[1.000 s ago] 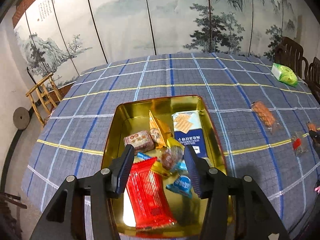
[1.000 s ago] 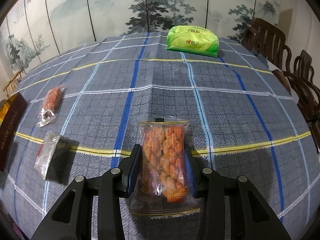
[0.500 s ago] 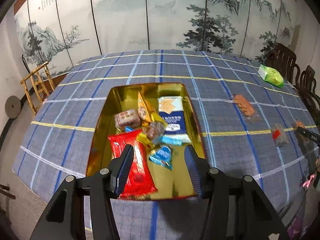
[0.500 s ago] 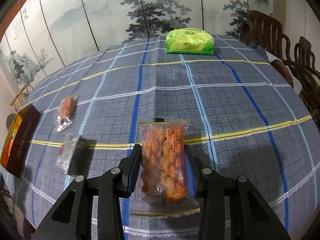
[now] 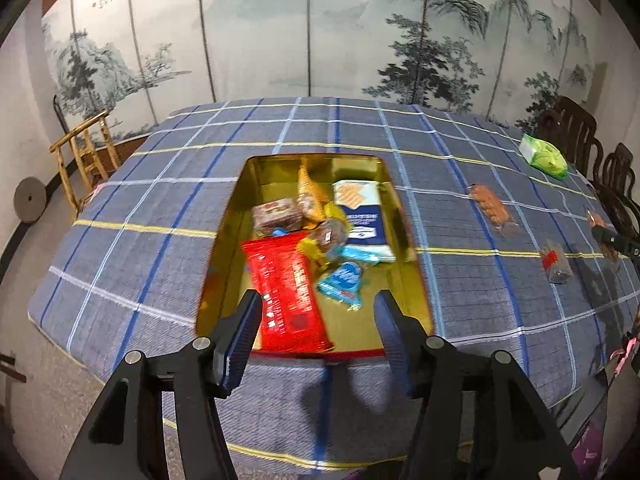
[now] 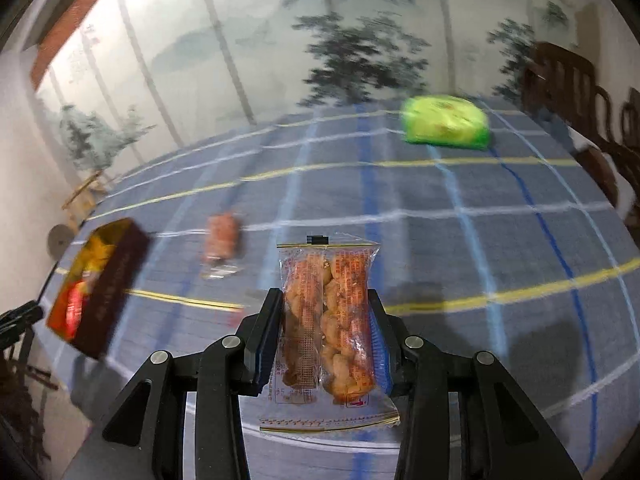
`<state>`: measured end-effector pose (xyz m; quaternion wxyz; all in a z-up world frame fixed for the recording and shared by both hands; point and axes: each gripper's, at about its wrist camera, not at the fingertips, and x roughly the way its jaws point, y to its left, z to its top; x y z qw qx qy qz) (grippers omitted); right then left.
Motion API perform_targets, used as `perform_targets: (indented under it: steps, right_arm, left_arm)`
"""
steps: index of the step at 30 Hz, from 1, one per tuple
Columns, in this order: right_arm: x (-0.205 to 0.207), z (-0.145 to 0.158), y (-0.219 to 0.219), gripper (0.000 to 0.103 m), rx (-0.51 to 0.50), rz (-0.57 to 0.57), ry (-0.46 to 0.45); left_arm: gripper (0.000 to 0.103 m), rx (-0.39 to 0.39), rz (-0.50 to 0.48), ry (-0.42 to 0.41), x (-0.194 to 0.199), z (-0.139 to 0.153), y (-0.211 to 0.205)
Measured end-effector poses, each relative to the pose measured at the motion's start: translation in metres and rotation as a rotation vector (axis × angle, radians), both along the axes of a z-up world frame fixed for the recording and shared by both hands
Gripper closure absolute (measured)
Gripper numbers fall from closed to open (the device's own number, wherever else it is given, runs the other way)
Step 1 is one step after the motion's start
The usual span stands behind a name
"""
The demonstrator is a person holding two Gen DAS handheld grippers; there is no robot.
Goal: Organize snacks
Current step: 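Open the left gripper and withdraw it from the gold tin, then carry the clear orange-snack bag into the gold tin and open the right gripper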
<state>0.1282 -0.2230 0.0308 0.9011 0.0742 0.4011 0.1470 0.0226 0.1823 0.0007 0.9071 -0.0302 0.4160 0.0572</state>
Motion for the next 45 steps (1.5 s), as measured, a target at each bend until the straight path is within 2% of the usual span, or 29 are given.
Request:
perform_targets:
  steps: [6, 10, 14, 15, 21, 24, 29, 37, 42, 45]
  right_arm:
    - [0.001, 0.025, 0.091, 0.062, 0.057, 0.186, -0.028]
    - [0.010, 0.032, 0.153, 0.062, 0.128, 0.308, -0.004]
    - [0.025, 0.033, 0.208, 0.062, 0.188, 0.389, 0.040]
    - [0.031, 0.030, 0.225, 0.062, 0.186, 0.406, 0.052]
    - [0.063, 0.006, 0.293, 0.062, 0.156, 0.439, 0.132]
    - [0.080, -0.005, 0.308, 0.062, 0.152, 0.429, 0.170]
    - [0.095, -0.018, 0.327, 0.062, 0.111, 0.409, 0.194]
    - [0.111, -0.025, 0.337, 0.061, 0.118, 0.368, 0.213]
    - [0.102, -0.010, 0.324, 0.059, 0.153, 0.360, 0.165]
    - [0.086, 0.003, 0.304, 0.049, 0.204, 0.365, 0.113]
  left_arm:
    - [0.046, -0.011, 0.044, 0.011, -0.007, -0.004, 0.019]
    - [0.037, -0.008, 0.059, 0.003, -0.013, -0.003, 0.027]
    - [0.031, 0.029, 0.063, -0.006, -0.019, 0.000, 0.030]
    - [0.028, 0.034, 0.064, -0.006, -0.020, 0.001, 0.031]
    - [0.027, 0.043, 0.062, -0.031, -0.027, 0.007, 0.041]
    - [0.022, 0.049, 0.061, -0.028, -0.026, 0.005, 0.044]
    - [0.022, 0.054, 0.054, -0.030, -0.024, 0.003, 0.045]
    - [0.020, 0.050, 0.053, -0.027, -0.025, 0.001, 0.047]
    - [0.019, 0.058, 0.050, -0.025, -0.026, 0.002, 0.045]
    - [0.019, 0.068, 0.040, -0.027, -0.026, 0.003, 0.041]
